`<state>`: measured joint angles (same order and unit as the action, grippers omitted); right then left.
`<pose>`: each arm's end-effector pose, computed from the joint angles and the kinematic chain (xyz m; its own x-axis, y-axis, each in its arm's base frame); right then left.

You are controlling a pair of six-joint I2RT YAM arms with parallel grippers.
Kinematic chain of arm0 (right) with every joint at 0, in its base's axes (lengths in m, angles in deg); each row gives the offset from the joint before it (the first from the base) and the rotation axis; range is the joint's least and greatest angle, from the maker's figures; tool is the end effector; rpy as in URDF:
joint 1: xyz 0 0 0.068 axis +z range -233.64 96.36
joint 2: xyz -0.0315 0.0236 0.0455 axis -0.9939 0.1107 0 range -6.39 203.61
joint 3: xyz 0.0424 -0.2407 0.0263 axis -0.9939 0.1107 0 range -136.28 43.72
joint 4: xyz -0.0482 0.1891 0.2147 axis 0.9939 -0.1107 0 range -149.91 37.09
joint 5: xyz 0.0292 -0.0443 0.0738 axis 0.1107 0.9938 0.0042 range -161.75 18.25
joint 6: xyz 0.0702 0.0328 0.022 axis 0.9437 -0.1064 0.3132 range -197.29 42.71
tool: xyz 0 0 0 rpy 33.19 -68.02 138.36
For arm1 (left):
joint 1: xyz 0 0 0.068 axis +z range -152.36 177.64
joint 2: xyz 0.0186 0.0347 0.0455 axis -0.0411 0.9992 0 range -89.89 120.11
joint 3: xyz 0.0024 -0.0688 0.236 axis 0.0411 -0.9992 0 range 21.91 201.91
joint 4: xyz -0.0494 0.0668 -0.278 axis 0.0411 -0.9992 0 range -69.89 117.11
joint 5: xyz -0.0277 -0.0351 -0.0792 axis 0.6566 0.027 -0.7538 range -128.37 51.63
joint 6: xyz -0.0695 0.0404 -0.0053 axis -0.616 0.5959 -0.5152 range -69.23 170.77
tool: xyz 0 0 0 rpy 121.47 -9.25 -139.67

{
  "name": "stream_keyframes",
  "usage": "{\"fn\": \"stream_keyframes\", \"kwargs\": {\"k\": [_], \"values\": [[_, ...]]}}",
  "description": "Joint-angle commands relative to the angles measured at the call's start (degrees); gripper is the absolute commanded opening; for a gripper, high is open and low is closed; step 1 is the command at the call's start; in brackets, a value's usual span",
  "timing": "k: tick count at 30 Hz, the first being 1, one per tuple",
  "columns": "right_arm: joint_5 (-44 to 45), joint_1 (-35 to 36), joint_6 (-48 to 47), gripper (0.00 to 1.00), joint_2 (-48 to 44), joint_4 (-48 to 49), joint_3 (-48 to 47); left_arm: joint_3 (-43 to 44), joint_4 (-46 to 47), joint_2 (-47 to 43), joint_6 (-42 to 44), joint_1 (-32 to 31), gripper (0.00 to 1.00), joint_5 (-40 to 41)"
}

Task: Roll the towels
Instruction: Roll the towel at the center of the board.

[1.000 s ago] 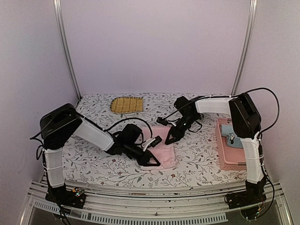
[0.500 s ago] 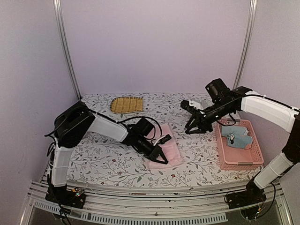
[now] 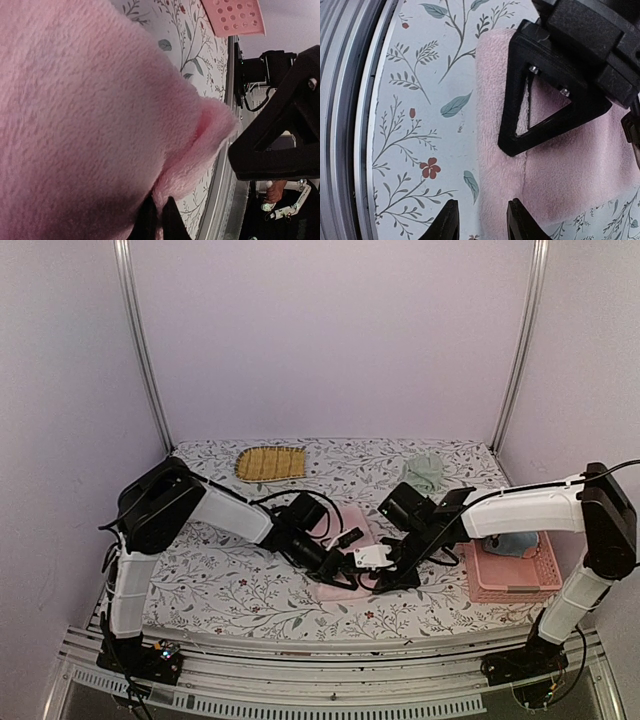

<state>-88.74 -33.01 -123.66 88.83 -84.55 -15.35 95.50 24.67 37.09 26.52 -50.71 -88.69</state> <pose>0.2077 0.2854 0.1044 0.1808 -0.8711 -0.4566 -0.9835 -0.1586 -0.0868 0.2529 -0.3651 0.0187 -0.8153 0.5222 -0.2504 0.4710 0.3463 -0.8113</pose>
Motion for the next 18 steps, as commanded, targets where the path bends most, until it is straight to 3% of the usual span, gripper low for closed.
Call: {"fn": "stream_keyframes", "kwargs": {"k": [1, 18], "values": [[3.56, 1.39, -0.75, 0.37, 1.55, 6.94, 1.22, -5.02, -0.67, 1.33, -3.89, 0.89, 0.0, 3.23], [4.43, 1.88, -2.62, 0.35, 9.74, 13.37, 3.86, -10.92, 7.1, -0.26, -6.54, 1.79, 0.0, 4.51]]}}
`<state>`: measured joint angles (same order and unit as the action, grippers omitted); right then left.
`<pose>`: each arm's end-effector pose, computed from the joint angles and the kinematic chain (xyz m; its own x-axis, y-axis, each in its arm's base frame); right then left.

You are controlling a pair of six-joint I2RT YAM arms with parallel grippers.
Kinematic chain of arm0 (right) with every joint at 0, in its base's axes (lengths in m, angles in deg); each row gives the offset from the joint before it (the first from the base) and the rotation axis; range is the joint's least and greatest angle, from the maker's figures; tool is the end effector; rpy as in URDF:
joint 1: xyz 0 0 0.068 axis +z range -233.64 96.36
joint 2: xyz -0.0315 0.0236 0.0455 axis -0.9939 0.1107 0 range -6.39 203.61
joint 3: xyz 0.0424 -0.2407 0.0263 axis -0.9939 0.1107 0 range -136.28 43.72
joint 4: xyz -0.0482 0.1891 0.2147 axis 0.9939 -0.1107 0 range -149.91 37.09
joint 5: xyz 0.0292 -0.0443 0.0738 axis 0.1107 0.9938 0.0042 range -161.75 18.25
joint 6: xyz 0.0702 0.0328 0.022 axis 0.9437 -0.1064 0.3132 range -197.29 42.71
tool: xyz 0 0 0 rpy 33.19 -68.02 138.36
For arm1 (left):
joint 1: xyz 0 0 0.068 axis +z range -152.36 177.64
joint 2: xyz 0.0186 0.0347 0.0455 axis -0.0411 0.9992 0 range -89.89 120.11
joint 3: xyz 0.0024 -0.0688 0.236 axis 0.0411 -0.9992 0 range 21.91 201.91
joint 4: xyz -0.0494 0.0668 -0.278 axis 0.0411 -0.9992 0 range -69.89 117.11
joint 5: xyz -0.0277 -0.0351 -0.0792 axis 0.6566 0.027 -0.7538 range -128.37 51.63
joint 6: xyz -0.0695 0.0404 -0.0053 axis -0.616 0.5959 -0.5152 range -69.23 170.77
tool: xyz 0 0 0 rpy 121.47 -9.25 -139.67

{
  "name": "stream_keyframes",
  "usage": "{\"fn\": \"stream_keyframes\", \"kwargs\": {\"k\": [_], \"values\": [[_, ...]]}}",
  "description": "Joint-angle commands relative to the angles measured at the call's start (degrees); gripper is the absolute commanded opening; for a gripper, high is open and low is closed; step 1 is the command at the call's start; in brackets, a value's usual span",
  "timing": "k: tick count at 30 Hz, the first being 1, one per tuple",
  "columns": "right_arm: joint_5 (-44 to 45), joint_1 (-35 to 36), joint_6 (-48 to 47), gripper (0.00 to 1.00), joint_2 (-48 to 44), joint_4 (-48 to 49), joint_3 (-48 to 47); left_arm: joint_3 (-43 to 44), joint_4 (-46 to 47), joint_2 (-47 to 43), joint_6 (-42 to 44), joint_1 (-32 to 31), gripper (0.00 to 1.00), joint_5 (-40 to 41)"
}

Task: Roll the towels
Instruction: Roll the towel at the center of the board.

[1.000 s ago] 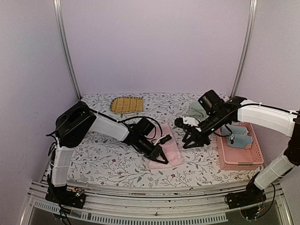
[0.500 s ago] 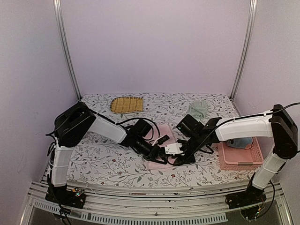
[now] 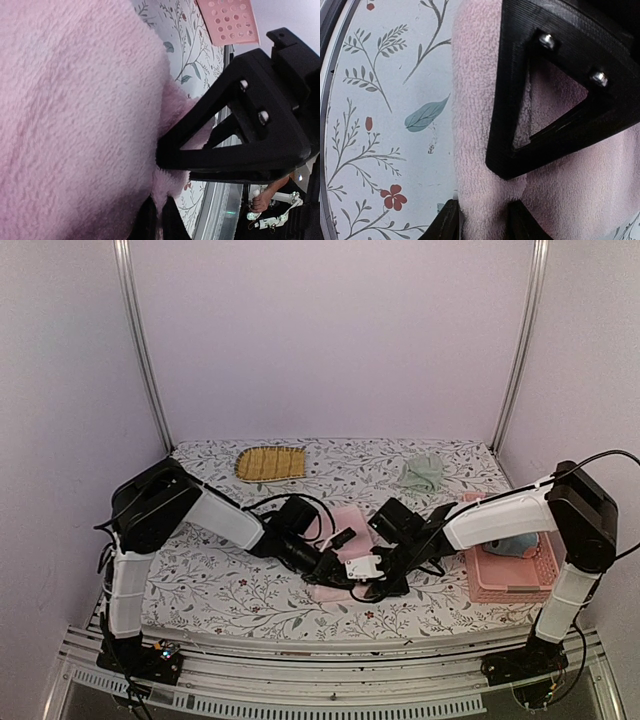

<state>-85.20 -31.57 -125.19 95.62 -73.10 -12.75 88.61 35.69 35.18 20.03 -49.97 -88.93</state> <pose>0.2103 0.2964 0.0606 0.2373 -0.8697 -0.4329 -0.9695 -0.1835 -0.1627 0.2484 -0.3520 0.0133 -0.8541 0.4542 -0.2533 0.4289 0.3399 -0.8369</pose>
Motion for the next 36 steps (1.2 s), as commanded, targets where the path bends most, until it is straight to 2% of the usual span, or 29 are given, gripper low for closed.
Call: {"fn": "stream_keyframes", "kwargs": {"k": [1, 4, 6, 9, 13, 18, 22, 25, 32, 36], "values": [[0.8, 0.44, -1.47, 0.33, 3.44, 1.77, 1.29, -4.57, -3.43, 1.12, 0.23, 1.0, 0.0, 5.4], [-1.88, 0.43, -2.67, 0.14, 4.88, -1.27, 0.38, -7.33, -2.59, -3.66, 4.25, 0.75, 0.12, 9.16], [-5.47, 0.48, -3.9, 0.1, 5.07, -5.49, -0.98, -10.17, -2.29, -8.73, 6.8, 0.9, 0.19, 14.28], [-11.63, 0.37, -4.46, 0.07, 4.64, -12.38, -2.86, -16.38, 0.89, -18.92, 9.06, 0.89, 0.28, 20.78], [-19.92, -0.27, -4.66, 0.06, 7.98, -20.92, -7.42, -27.36, 9.64, -30.21, 10.53, -0.18, 0.34, 27.53], [-28.94, -3.64, -4.9, 0.06, 15.7, -31.63, -16.85, -36.68, 14.07, -38.84, 19.17, -10.94, 0.34, 44.05], [-33.54, -6.6, -3.98, 0.06, 22.57, -38.61, -23.81, -38.16, 13.58, -40.91, 22.81, -18.26, 0.34, 54.89], [-36.15, -8.59, -3.77, 0.06, 28.03, -43.26, -28.06, -38.11, 15.48, -41.08, 28.38, -22.63, 0.37, 55.88], [-36.88, -9.92, -3.4, 0.06, 31.3, -44.65, -31.25, -26.26, 9.45, -28.77, 38.78, -24.96, 0.4, 55.68], [-37.07, -9.83, -3.19, 0.06, 31.44, -44.64, -31.42, -23.18, 9.75, -22.96, 41.89, -25.14, 0.41, 59.18]]}}
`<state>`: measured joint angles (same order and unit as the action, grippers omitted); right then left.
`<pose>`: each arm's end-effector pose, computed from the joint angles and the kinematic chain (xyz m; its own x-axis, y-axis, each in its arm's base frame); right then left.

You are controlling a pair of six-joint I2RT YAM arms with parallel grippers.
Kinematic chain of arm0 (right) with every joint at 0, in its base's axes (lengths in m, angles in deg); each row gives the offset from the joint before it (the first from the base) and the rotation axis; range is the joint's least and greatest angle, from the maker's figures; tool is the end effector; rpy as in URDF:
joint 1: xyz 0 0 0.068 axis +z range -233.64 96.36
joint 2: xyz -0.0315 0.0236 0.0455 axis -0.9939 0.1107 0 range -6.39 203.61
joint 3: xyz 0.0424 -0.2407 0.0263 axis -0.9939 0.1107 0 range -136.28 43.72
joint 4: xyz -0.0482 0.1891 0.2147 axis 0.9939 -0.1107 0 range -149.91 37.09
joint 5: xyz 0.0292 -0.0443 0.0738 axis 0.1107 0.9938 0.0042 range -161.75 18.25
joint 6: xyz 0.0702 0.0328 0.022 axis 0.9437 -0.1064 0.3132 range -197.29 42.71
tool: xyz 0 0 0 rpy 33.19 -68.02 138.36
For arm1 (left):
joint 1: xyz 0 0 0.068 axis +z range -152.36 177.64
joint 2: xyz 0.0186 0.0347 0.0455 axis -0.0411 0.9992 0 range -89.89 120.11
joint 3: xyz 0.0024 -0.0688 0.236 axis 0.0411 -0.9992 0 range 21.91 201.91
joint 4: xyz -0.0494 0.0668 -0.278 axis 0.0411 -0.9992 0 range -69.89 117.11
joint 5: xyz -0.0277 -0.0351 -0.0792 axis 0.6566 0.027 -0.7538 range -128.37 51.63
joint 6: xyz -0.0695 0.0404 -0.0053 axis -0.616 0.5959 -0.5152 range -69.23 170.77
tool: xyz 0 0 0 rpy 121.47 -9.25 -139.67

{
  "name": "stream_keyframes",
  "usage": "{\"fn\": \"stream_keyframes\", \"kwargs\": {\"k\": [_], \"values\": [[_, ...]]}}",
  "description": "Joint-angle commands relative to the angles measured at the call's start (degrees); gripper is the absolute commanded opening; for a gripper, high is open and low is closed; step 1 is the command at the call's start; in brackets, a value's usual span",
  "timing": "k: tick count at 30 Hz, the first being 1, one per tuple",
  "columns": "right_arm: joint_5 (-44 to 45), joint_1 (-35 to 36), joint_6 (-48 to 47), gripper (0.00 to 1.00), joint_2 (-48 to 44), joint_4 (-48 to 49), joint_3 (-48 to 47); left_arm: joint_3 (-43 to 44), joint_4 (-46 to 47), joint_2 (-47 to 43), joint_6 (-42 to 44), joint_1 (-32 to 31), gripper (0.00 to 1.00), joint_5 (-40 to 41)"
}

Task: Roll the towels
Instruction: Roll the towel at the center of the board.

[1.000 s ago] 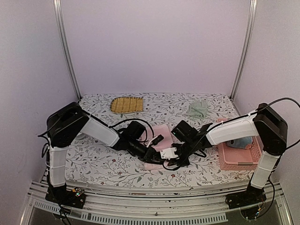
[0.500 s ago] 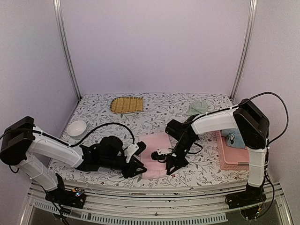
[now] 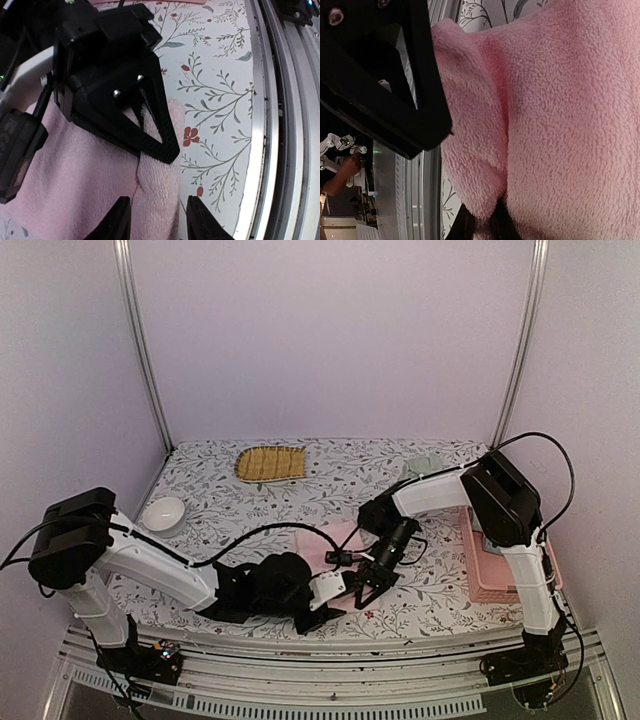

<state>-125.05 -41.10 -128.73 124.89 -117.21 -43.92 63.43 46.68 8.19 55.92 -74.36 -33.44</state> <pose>0.2428 0.2987 0.0342 -0.2632 -0.8758 -0.4045 -0.6865 -0.1246 0.7164 0.1198 -0.3496 0.0641 -0.1020 0.6035 -0.7908 0.9393 0.3201 0.1231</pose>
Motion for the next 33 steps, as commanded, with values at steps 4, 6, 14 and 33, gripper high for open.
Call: {"fn": "stream_keyframes", "kwargs": {"k": [4, 6, 14, 33], "values": [[2.23, -0.35, 0.51, 0.06, 2.7, -0.8, -0.75, 3.53, -1.98, 6.51, 6.34, -0.94, 0.37, 2.24], [2.06, -0.35, 0.53, 0.06, 2.75, -0.75, -0.71, 2.73, -1.65, 5.94, 5.8, -1.23, 0.35, 1.61], [1.52, -0.35, 0.68, 0.17, 0.61, -0.92, -0.85, 2.91, -3.74, 6.93, 5.75, -1.38, 0.13, 4.72], [17.53, -5.48, 17.1, 0.24, 5.54, 12.38, -11.74, 7.18, -11.57, 4.88, 1.0, 1.63, 0.0, -8.28]]}}
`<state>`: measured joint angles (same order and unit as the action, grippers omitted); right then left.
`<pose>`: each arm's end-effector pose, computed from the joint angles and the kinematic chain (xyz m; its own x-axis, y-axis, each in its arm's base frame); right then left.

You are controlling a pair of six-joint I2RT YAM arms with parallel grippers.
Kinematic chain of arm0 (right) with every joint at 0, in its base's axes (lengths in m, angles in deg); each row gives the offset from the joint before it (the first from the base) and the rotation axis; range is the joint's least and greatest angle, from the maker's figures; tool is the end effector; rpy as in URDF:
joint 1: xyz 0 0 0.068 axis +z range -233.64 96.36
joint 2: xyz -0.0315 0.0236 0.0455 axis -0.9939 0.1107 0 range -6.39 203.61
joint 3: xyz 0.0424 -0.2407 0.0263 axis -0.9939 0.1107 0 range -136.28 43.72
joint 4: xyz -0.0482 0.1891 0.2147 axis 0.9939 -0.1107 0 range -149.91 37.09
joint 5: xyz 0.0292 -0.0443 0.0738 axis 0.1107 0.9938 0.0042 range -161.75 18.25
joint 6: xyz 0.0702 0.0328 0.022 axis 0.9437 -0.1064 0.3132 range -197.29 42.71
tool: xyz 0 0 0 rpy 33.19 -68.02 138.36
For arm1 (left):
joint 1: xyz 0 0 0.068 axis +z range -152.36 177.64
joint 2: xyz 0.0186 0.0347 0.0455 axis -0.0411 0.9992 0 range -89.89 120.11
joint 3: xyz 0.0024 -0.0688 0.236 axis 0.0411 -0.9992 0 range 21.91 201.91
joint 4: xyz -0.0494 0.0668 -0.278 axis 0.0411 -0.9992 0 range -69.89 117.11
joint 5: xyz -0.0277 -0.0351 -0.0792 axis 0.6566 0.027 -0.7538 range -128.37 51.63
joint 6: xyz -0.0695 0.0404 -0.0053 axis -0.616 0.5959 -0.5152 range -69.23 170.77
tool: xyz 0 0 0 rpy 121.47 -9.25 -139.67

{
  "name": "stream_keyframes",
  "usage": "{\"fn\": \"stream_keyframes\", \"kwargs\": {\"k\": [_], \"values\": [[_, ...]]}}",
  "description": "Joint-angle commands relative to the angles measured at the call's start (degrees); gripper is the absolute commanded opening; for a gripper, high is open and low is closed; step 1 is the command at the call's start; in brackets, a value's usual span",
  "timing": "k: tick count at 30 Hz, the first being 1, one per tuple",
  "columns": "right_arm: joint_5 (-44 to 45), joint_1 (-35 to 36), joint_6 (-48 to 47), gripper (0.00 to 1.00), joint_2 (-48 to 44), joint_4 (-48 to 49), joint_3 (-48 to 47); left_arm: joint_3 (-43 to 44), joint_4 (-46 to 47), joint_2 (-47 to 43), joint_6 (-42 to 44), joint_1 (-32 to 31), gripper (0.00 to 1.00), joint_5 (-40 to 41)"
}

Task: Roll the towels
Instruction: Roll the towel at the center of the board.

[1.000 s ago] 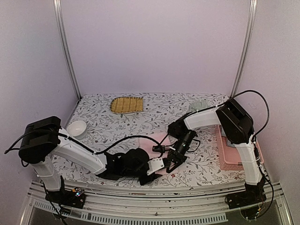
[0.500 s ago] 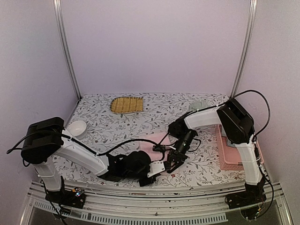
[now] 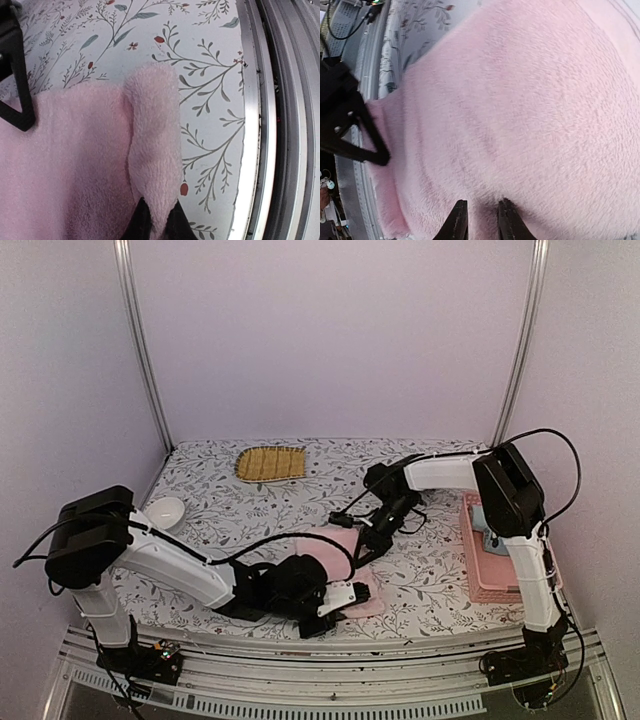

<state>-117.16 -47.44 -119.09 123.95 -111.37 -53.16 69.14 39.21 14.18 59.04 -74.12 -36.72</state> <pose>0.3188 0.2949 0.0688 -0.3376 -0.8271 -0.4495 -0.8323 0.0391 0.5530 0.1208 -0.3605 0.0436 -0.0824 0.7095 -0.6999 0.9649 0.2325 0.1222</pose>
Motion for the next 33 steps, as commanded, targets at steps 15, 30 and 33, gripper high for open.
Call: {"fn": "stream_keyframes", "kwargs": {"k": [15, 30, 33], "values": [[4.77, 0.44, 8.42, 0.32, 7.9, 1.91, -14.68, 9.37, -13.87, 6.11, -10.12, 12.89, 0.0, -28.61], [-2.01, -8.79, 10.46, 0.38, -28.0, 7.31, 0.67, 3.64, 1.28, 12.92, -30.14, 21.74, 0.0, -45.85], [-3.95, -8.68, 9.18, 0.36, -34.41, 12.14, 10.23, -3.1, 15.95, 12.3, -39.46, 23.52, 0.0, -49.69]]}}
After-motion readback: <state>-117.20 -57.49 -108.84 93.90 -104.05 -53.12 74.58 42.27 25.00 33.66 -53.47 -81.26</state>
